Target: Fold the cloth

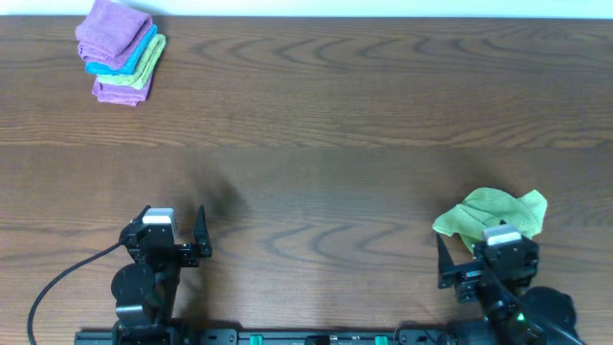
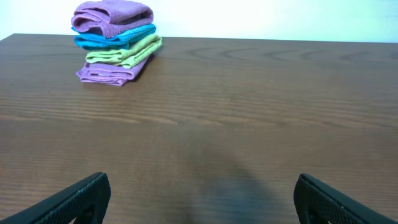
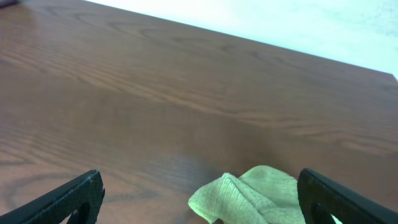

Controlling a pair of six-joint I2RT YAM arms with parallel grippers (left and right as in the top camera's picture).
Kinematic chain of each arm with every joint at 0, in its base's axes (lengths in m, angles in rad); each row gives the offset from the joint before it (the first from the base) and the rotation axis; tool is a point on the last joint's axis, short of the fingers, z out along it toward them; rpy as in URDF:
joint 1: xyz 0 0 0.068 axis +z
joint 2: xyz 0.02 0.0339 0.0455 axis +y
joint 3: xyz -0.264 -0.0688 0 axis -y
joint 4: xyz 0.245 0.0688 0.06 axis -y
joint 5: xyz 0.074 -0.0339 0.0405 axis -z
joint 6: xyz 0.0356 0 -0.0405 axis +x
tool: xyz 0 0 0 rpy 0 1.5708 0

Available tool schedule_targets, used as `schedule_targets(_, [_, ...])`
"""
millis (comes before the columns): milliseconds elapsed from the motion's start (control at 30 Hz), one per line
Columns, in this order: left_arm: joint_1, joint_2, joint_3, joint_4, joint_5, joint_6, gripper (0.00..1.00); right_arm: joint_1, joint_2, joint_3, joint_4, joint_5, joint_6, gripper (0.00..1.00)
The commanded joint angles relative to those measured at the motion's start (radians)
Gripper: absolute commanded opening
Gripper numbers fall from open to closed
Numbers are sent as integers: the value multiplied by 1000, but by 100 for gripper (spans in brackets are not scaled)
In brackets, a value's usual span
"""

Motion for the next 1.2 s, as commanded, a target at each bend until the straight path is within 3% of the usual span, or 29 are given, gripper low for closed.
schedule_targets(0, [6,-6,-24,-6,-11,-3,96,-9,-58,-58,13,-12,4,99])
schedule_targets(600, [6,-6,-24,-6,-11,-3,95,-9,-83,-270,8,-27,4,99])
schedule_targets(1167, [6,-6,-24,-6,-11,-3,95,-2,-83,-346,-14,-26,3,99])
